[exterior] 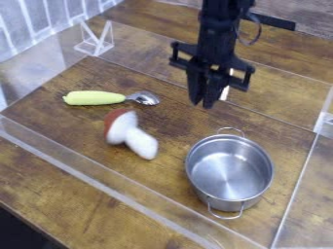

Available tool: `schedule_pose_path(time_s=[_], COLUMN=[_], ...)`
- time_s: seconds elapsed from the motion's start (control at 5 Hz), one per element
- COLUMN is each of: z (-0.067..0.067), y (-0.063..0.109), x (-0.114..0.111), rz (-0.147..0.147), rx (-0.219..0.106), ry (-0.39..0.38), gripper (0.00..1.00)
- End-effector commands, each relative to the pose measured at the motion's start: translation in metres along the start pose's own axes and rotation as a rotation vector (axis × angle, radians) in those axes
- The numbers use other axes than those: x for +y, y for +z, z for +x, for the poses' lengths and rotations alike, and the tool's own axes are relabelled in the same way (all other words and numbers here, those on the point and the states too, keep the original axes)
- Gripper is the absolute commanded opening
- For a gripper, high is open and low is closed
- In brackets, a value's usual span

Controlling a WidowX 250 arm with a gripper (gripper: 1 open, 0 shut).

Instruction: Remove the mushroom from the silver pot and put it on the table

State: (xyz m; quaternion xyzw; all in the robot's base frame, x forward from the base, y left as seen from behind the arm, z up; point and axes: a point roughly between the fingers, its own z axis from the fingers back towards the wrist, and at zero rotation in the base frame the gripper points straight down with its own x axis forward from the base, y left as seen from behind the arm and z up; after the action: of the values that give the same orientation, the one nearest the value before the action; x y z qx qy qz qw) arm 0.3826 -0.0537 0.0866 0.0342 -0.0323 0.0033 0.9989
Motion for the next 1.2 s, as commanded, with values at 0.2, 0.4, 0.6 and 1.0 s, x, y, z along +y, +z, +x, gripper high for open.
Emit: schedule_pose_path(time_s=[0.2, 0.4, 0.6, 1.0], z=[-0.034, -0.045, -0.048, -0.051], y=[-0.013, -0.022, -0.03, -0.035], x=[0.049, 0.064, 0.066, 0.065], rz=[0.021, 0.03, 0.031, 0.049], rx=[-0.035, -0.03, -0.021, -0.004], ry=[0.022, 0.006, -0.024, 0.147], gripper=[1.0, 1.0, 0.0, 0.0])
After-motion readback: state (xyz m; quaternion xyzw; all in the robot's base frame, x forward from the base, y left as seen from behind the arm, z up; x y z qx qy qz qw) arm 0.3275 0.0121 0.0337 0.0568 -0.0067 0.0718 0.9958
